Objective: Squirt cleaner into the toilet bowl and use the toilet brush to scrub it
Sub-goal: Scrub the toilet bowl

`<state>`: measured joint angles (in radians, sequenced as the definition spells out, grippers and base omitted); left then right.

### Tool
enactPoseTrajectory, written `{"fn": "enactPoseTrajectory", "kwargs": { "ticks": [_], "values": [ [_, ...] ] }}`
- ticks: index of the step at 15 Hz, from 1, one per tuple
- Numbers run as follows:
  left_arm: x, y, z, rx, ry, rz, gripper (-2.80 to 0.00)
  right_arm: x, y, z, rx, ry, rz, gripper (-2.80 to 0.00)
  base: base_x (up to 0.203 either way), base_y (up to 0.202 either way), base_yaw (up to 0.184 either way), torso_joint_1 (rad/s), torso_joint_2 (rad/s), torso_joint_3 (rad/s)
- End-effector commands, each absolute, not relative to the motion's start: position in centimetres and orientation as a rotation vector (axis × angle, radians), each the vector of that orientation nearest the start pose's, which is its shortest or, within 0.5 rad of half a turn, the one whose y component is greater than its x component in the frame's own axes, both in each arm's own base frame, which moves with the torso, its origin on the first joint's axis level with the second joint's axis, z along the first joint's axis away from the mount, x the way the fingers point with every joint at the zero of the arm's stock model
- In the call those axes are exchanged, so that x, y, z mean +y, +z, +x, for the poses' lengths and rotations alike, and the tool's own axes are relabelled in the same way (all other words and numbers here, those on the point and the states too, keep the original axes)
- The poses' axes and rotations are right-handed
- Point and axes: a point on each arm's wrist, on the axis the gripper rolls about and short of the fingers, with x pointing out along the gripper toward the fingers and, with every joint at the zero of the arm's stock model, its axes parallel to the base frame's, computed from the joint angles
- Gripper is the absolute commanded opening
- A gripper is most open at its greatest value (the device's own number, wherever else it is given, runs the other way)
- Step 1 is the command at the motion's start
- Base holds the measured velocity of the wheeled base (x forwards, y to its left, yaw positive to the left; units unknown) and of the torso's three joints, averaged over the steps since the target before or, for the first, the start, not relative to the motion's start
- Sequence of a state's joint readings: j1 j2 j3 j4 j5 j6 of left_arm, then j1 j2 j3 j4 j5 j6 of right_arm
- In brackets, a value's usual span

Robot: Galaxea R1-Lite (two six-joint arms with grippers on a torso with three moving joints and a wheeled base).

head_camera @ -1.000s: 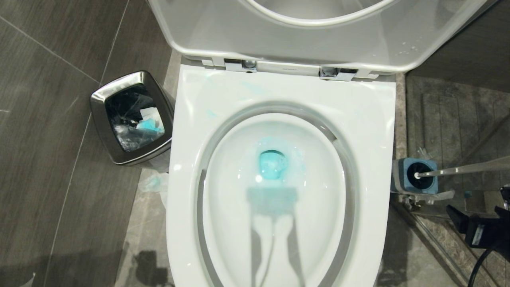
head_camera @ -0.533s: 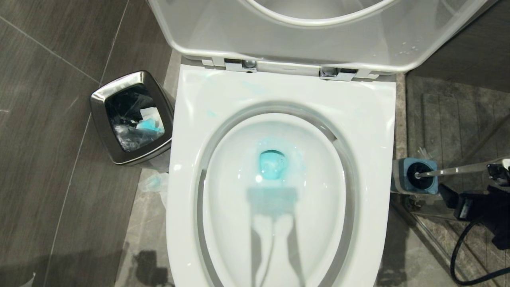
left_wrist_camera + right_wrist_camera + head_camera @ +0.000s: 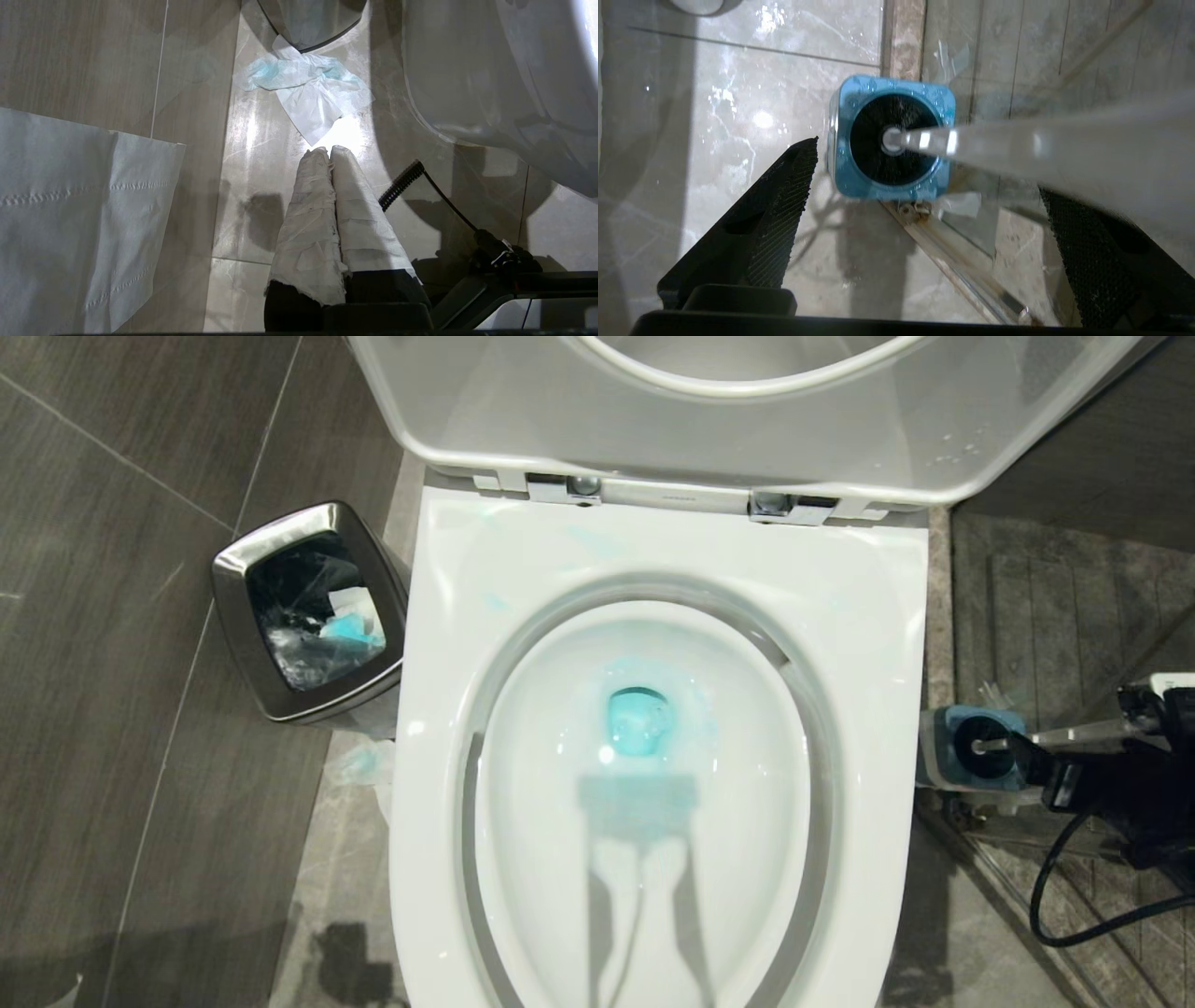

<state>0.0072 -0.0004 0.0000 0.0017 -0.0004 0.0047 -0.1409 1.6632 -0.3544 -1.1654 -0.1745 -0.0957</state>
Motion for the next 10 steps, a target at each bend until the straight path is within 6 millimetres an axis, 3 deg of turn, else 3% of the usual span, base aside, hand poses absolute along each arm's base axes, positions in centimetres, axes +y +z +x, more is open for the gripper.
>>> {"fn": "enactPoseTrajectory", "kwargs": {
  "ticks": [1,10],
  "values": [
    [0.0,7.5,-2.3,0.003,0.008,0.005,-2.8,-4.0,13.5,25.3,0.151,-0.309,-0.098,0.0,0.0,0.0,0.0,0.0,0.0,0.0],
    [0.0,7.5,-2.3,0.003,0.008,0.005,-2.8,-4.2,14.4,27.3,0.083,-0.283,-0.097,0.0,0.0,0.0,0.0,0.0,0.0,0.0]
  ]
}}
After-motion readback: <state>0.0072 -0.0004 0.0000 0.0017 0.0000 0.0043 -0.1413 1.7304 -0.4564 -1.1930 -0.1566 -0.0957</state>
